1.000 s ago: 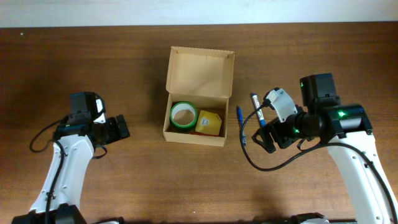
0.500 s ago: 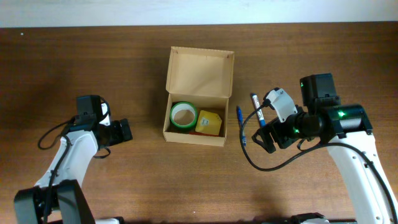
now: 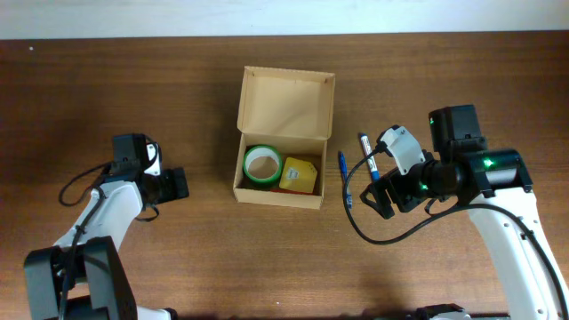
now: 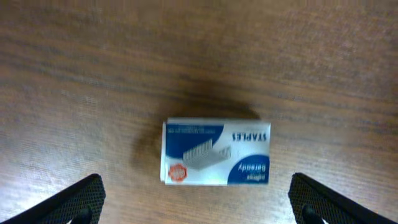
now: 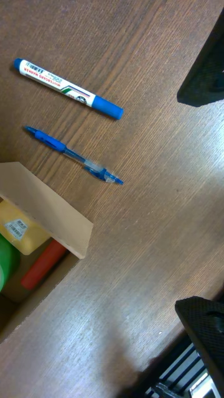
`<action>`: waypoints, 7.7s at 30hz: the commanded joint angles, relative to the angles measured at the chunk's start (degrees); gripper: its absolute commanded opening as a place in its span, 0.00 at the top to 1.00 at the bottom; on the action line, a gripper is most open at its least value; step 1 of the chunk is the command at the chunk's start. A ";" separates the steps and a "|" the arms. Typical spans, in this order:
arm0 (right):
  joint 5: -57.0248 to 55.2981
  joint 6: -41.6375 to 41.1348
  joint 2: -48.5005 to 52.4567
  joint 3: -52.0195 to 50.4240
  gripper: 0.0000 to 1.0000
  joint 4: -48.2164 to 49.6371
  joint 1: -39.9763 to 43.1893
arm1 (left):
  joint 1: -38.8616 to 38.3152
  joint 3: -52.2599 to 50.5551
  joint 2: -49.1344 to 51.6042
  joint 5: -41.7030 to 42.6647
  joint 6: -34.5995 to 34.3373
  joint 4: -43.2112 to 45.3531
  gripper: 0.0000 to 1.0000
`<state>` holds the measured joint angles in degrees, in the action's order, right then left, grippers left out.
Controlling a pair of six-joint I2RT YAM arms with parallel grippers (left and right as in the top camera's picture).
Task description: Pack container
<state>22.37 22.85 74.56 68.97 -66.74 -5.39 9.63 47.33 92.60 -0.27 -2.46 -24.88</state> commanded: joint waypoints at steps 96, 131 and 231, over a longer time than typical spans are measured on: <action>0.04 0.24 -0.15 -0.02 0.01 0.15 0.13 | -32.89 22.49 -13.55 -9.68 -13.64 -17.90 0.41; 0.07 0.24 -0.15 -0.02 0.01 0.15 0.13 | -14.71 17.14 -6.88 -3.26 -4.28 -21.33 0.00; 0.07 0.24 -0.15 -0.02 0.01 0.15 0.13 | -13.22 17.68 16.35 -3.65 -5.64 -8.92 0.62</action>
<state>22.37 22.87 74.56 68.97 -66.74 -5.39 -3.90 63.13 107.26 -3.27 -7.35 -32.27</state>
